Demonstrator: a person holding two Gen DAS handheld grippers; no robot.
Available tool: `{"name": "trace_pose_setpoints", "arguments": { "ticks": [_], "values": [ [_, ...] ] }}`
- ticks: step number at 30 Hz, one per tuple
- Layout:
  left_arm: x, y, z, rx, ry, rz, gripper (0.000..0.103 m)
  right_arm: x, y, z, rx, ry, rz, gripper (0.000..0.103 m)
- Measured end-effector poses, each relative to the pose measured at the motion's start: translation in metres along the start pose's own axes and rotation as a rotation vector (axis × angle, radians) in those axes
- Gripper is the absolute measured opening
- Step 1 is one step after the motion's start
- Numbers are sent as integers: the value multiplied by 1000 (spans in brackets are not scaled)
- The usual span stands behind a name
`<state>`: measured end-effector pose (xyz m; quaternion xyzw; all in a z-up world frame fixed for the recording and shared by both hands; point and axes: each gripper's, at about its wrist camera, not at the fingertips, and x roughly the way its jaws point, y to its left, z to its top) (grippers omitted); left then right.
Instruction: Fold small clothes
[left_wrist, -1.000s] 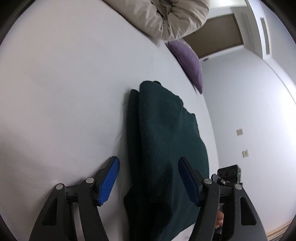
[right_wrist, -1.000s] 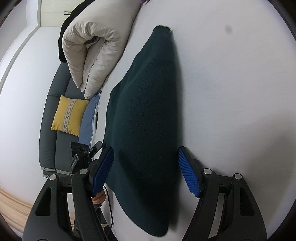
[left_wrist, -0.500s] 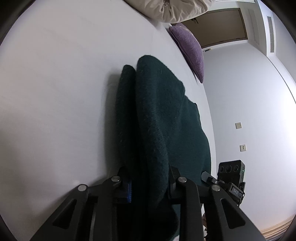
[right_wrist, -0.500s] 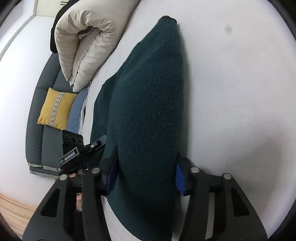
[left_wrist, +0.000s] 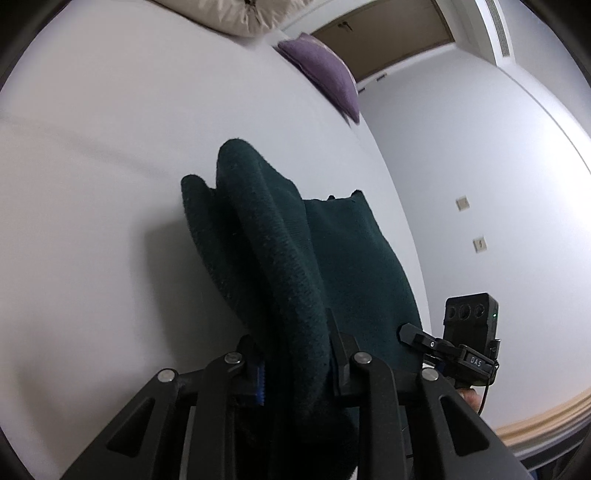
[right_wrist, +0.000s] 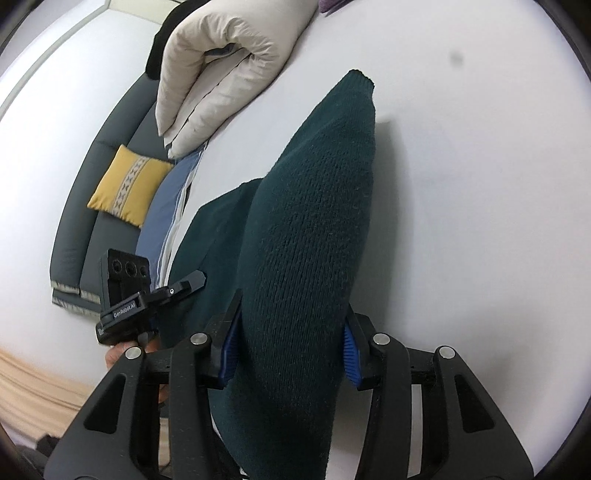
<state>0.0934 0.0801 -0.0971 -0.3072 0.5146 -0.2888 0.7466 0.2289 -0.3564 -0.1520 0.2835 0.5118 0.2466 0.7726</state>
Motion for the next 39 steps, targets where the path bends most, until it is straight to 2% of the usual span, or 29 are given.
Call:
{"name": "trace_pose_setpoints", "arguments": {
  "ticks": [7, 11, 15, 21, 24, 28, 33, 34, 39],
  "values": [
    [-5, -19, -64, 39, 31, 24, 26, -43, -26, -95, 47, -4, 32, 42],
    [7, -3, -85, 13, 62, 83, 27, -51, -49, -135, 87, -6, 31, 43],
    [16, 13, -94, -27, 63, 63, 31, -49, -77, -154, 134, -31, 77, 44],
    [16, 12, -101, -53, 29, 54, 37, -49, -76, -160, 117, -40, 74, 48],
    [8, 3, -110, -52, -12, 84, 43, -53, -71, -160, 125, -74, 52, 50],
    [-20, -9, -121, -7, -99, 151, 46, -73, -74, -167, 156, -141, 24, 50],
    [-58, -60, -144, 176, -257, 311, 74, -125, -85, -180, 176, -256, -83, 52],
    [-65, -70, -147, 219, -289, 356, 76, -134, -83, -183, 166, -277, -109, 52],
    [-93, -122, -173, 412, -489, 523, 103, -163, -47, -194, 32, -348, -259, 52]
  ]
}}
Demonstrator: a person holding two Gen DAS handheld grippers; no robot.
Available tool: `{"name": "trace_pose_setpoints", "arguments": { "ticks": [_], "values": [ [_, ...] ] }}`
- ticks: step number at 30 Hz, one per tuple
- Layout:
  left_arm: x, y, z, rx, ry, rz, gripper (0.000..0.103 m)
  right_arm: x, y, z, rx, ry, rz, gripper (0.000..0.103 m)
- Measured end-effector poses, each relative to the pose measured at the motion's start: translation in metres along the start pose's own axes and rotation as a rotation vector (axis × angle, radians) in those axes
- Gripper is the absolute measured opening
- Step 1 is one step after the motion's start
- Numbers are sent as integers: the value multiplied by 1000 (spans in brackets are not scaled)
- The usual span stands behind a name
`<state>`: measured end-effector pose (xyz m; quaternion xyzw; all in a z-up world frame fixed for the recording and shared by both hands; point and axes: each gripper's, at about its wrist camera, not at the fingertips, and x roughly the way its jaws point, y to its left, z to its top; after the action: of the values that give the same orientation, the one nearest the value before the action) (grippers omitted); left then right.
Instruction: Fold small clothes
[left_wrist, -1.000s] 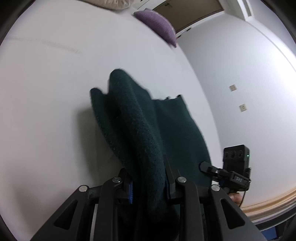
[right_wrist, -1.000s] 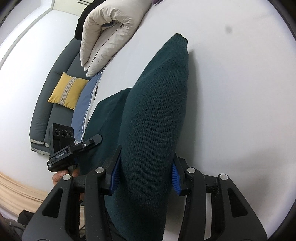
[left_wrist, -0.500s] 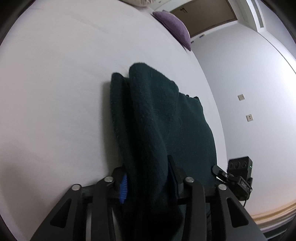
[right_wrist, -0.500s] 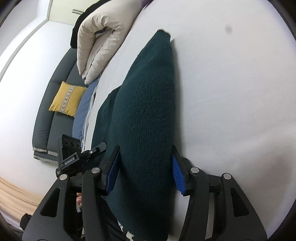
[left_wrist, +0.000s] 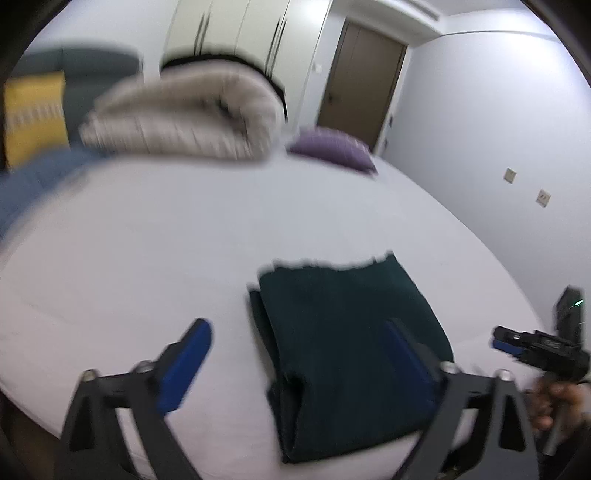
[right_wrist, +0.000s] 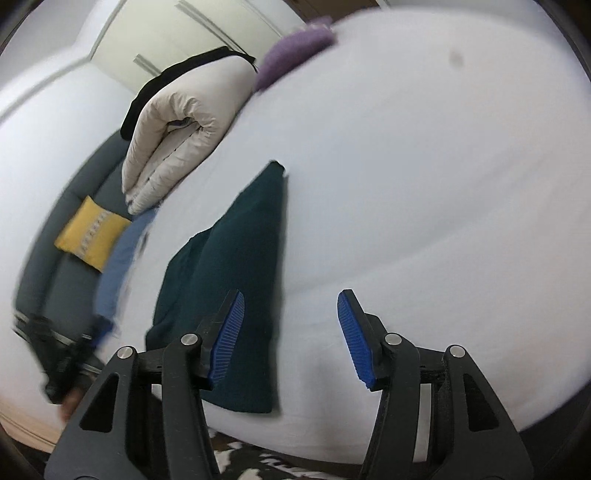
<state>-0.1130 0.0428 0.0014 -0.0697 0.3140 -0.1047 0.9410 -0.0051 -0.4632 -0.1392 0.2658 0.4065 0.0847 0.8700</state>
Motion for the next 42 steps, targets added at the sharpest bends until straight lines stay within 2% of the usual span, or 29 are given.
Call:
{"name": "trace_pose_setpoints", "arguments": {
  "ticks": [7, 10, 12, 14, 17, 20, 23, 27, 29, 31, 35, 38, 42],
  "values": [
    [-62, -37, 9, 173, -281, 166, 103, -38, 80, -9, -233, -131, -151, 53],
    [-86, -52, 11, 231, -382, 259, 103, -59, 106, -13, -289, -199, -187, 72],
    [-96, -58, 16, 242, -387, 297, 103, -76, 128, -17, -326, -284, -223, 93],
    [-100, -59, 21, 225, -367, 319, 103, -95, 142, -22, -362, -385, -263, 102],
    [-101, -64, 27, 244, -316, 412, 103, -112, 162, -27, -399, -470, -293, 103],
    [-88, -58, 30, 210, -239, 407, 103, -120, 178, -29, -432, -509, -331, 103],
    [-66, -47, 23, 138, -96, 367, 103, -124, 189, -33, -455, -508, -334, 103],
    [-32, -35, 8, 93, 45, 316, 103, -116, 194, -35, -449, -393, -327, 103],
    [-28, -34, 1, 84, 80, 302, 103, -102, 192, -35, -423, -318, -329, 103],
    [-21, -33, -6, 84, 105, 299, 103, -87, 188, -36, -391, -252, -340, 103],
    [-8, -29, -16, 82, 147, 288, 103, -59, 177, -37, -365, -198, -356, 103],
    [3, -25, -23, 67, 183, 274, 103, -37, 171, -40, -361, -151, -399, 103],
    [10, -21, -28, 58, 200, 268, 103, -4, 155, -43, -334, -82, -421, 103]
  ]
}}
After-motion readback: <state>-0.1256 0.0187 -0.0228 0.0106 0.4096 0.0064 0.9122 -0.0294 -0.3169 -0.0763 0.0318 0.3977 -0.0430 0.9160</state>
